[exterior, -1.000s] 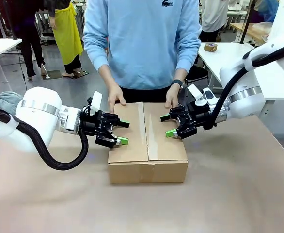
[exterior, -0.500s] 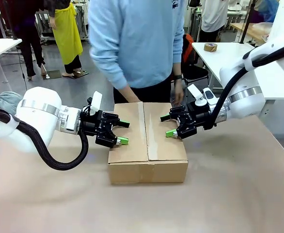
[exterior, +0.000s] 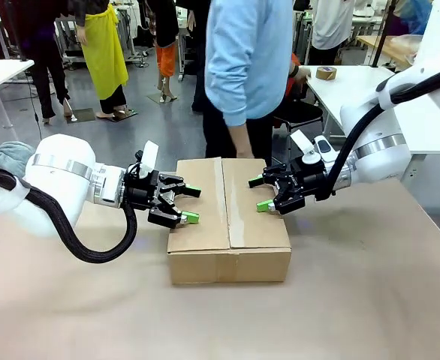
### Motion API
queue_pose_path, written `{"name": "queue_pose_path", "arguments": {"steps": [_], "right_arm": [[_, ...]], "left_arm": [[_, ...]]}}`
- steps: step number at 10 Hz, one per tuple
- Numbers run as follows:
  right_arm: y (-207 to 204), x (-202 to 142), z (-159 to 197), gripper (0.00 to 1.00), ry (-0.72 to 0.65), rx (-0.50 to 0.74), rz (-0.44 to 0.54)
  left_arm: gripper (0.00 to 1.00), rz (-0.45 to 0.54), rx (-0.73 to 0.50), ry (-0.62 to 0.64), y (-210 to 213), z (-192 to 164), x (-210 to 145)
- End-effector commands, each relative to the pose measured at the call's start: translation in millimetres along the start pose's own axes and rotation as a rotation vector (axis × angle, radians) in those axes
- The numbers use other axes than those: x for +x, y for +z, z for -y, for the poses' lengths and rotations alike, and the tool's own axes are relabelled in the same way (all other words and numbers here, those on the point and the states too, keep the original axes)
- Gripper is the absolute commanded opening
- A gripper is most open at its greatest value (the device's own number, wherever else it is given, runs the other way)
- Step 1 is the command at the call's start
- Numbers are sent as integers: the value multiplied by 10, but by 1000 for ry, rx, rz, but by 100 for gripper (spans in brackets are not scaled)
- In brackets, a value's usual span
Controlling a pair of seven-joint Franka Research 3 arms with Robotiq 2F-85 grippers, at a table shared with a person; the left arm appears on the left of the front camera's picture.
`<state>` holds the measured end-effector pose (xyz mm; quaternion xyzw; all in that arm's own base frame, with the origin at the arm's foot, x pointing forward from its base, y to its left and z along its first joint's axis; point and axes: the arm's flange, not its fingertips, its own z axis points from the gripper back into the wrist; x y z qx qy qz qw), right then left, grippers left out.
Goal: Pack the gift set into the box.
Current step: Press and hold the closed box until the human finishes sealing it.
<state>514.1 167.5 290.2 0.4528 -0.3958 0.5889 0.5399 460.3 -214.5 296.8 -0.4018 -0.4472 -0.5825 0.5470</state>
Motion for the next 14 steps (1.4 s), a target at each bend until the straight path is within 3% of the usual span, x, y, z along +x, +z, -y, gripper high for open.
{"name": "queue_pose_path", "arguments": {"steps": [1, 14], "right_arm": [[-7, -13, -4, 100, 1, -1, -9], [-7, -13, -4, 100, 1, -1, -9]], "left_arm": [[100, 4, -2, -17, 1, 17, -20], [100, 4, -2, -17, 1, 17, -20]]}}
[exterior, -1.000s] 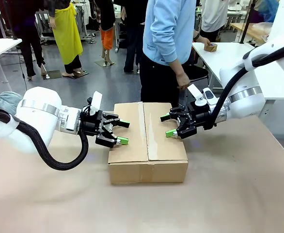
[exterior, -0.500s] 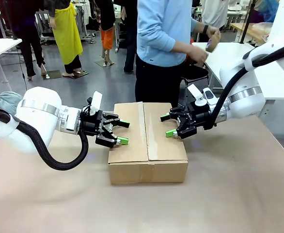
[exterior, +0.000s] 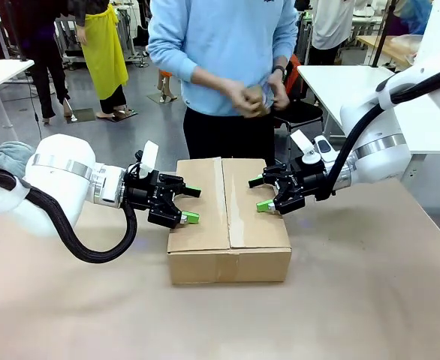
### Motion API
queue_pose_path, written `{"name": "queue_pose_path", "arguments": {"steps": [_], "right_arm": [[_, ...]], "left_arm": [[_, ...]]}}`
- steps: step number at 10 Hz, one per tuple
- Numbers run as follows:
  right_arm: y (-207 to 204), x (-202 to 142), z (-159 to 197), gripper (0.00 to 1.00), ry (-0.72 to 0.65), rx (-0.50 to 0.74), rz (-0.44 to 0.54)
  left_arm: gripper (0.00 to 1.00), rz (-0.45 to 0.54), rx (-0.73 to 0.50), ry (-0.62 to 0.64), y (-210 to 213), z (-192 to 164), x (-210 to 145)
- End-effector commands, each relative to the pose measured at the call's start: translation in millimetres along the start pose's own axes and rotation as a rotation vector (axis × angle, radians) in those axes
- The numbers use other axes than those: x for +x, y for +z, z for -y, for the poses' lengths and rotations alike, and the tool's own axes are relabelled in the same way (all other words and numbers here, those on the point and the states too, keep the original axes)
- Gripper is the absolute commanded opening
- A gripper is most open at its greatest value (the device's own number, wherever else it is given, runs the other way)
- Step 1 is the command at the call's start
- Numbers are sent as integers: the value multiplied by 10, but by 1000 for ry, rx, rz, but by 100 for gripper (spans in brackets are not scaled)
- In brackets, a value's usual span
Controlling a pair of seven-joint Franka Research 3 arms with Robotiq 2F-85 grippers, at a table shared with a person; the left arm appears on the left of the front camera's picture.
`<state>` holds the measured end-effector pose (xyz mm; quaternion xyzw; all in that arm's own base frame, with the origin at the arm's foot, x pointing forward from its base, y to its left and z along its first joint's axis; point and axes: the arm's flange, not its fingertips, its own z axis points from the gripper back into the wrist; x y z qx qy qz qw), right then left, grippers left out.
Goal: Pack the gift set into the box.
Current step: Press and hold the closed box until the human finishes sealing it.
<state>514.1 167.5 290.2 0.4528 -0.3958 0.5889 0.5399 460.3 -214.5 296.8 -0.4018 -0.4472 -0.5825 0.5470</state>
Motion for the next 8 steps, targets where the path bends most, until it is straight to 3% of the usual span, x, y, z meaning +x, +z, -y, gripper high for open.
{"name": "queue_pose_path", "arguments": {"steps": [1, 8], "right_arm": [[-7, -14, -4, 100, 1, -1, -9], [-7, -14, -4, 100, 1, -1, -9]], "left_arm": [[100, 4, -2, -17, 1, 17, -20], [100, 4, -2, -17, 1, 17, -20]]}}
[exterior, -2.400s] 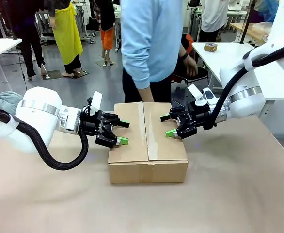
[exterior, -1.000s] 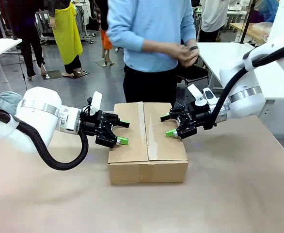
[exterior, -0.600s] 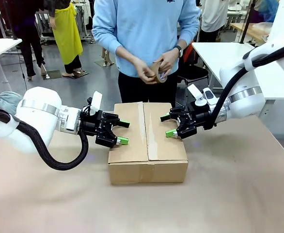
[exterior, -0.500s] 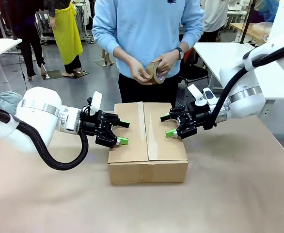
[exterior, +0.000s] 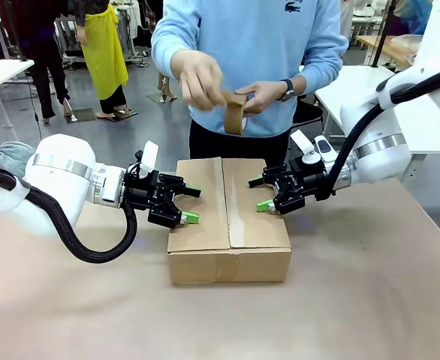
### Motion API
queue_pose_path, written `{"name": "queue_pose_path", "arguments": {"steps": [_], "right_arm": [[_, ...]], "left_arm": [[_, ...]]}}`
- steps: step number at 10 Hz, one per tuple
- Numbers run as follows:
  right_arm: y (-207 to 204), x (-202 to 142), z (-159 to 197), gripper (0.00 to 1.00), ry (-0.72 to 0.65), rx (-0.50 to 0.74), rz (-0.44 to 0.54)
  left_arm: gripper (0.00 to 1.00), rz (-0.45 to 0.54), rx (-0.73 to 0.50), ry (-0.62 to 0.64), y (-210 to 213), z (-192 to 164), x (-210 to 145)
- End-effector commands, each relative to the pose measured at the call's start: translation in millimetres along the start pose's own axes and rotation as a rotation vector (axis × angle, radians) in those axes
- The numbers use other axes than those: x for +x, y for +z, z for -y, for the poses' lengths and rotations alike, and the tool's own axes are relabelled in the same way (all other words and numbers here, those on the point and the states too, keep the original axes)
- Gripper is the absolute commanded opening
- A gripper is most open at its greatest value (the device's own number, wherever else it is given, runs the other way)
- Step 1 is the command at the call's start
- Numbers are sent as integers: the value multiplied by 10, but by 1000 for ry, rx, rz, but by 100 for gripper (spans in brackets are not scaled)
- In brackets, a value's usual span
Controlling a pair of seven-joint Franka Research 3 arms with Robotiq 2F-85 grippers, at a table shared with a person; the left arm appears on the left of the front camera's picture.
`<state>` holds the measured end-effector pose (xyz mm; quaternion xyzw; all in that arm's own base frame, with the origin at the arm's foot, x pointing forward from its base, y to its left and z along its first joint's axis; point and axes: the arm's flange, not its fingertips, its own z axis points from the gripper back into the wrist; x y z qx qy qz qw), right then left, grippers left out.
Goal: Pack the gift set into the box.
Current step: Press and hold the closed box until the human finishes sealing it.
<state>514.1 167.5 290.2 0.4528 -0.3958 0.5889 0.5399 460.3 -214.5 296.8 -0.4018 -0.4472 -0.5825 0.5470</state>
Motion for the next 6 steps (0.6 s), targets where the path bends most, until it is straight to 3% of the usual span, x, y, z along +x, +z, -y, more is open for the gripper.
{"name": "queue_pose_path", "arguments": {"steps": [1, 6], "right_arm": [[-7, -14, -4, 100, 1, -1, -9], [-7, -14, -4, 100, 1, -1, -9]], "left_arm": [[100, 4, -2, -17, 1, 17, -20], [100, 4, -2, -17, 1, 17, -20]]}}
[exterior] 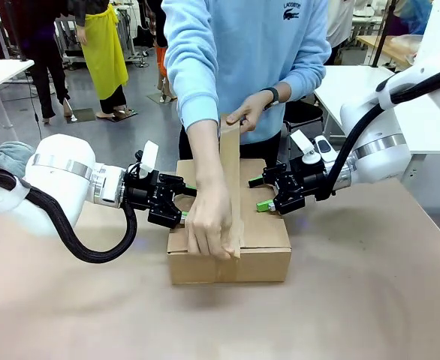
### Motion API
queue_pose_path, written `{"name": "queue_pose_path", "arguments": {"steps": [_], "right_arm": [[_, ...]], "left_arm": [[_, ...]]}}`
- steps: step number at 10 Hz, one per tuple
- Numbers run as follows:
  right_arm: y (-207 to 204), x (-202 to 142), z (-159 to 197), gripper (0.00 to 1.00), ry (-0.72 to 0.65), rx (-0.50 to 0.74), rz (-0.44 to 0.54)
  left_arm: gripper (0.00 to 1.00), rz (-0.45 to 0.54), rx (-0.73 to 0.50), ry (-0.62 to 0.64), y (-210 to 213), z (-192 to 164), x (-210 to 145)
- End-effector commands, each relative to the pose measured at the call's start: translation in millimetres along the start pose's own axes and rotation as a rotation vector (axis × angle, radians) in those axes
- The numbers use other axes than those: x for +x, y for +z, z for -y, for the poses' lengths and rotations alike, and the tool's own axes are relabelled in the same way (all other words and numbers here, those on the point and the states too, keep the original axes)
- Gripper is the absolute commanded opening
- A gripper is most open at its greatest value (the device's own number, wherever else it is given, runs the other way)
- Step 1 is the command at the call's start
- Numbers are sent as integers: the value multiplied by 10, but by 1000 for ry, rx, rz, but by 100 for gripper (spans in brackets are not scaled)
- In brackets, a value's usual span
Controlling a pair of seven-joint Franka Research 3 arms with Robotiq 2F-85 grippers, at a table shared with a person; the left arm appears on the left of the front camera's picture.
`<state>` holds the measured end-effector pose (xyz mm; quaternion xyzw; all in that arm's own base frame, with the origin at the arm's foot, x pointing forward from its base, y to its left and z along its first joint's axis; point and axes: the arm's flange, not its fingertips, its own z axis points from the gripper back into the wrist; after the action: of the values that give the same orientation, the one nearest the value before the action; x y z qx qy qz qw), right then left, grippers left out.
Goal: Pack the gift set into the box.
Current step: Press and hold the closed box until the human finishes sealing it.
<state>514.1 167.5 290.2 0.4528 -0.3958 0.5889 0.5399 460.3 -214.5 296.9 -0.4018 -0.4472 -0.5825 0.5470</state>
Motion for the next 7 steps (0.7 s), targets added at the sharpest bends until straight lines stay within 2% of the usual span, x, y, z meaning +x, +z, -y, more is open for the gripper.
{"name": "queue_pose_path", "arguments": {"steps": [1, 7], "right_arm": [[-7, -14, -4, 100, 1, -1, -9], [-7, -14, -4, 100, 1, -1, -9]], "left_arm": [[100, 4, -2, -17, 1, 17, -20], [100, 4, -2, -17, 1, 17, -20]]}}
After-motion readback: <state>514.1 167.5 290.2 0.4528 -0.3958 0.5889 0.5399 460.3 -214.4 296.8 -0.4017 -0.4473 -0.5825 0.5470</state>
